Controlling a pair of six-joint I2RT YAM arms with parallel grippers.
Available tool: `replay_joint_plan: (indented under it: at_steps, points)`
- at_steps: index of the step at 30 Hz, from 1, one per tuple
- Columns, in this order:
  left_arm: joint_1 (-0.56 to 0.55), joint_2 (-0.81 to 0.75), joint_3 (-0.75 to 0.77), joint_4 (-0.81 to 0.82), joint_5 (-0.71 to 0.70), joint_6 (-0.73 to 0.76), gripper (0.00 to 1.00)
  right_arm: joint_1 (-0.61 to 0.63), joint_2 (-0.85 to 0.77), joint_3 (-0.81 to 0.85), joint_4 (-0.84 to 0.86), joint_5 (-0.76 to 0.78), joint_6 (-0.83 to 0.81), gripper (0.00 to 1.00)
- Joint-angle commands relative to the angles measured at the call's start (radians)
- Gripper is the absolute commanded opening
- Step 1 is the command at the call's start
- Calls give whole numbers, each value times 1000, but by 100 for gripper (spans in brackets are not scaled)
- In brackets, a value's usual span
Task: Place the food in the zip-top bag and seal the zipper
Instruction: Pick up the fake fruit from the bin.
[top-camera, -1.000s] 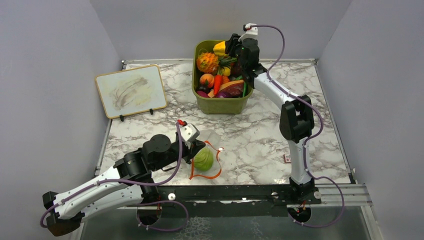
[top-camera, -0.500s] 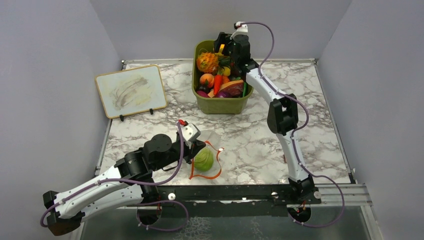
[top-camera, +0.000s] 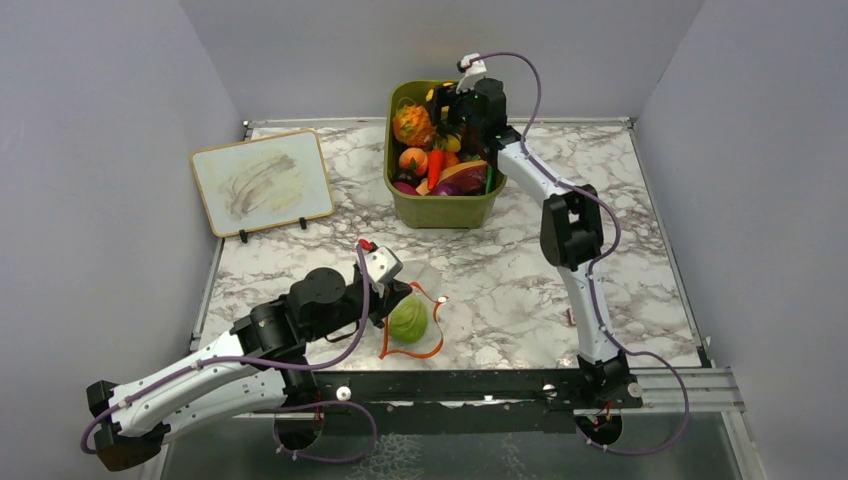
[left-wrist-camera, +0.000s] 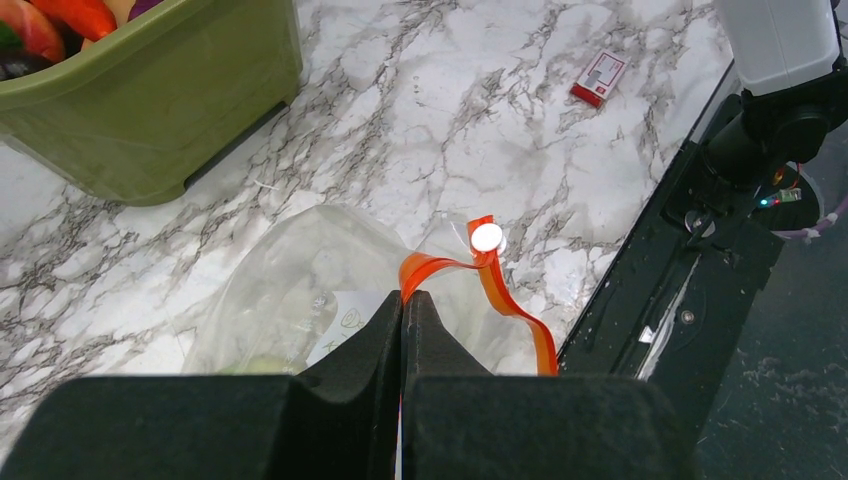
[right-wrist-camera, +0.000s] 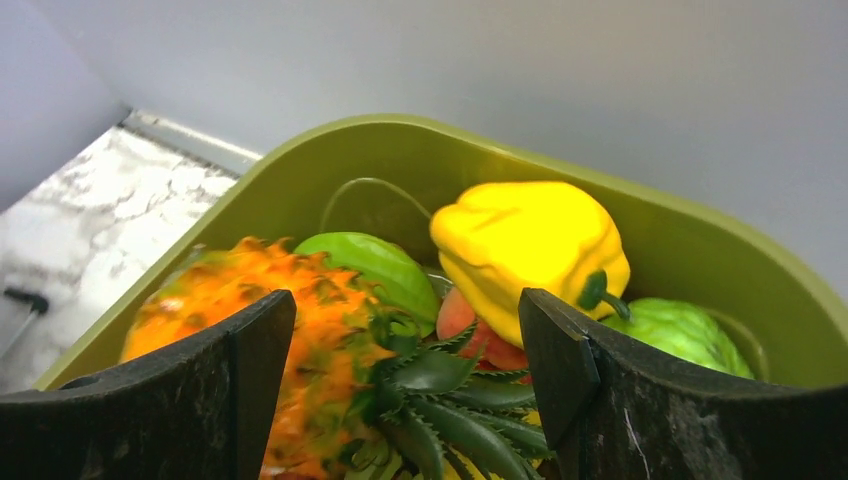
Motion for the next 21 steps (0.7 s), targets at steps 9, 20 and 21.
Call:
replay_joint_plan:
  at_steps: [9, 20, 21]
  points:
    - [3, -13, -13, 25, -50, 8, 0, -16, -200, -213, -58, -455, -421, 86]
    - [4, 25, -16, 29, -71, 14, 0, -16, -84, -124, -101, -493, -583, 99]
    - [3, 29, -16, 28, -72, 15, 0, -16, -76, -123, -101, -503, -605, 100]
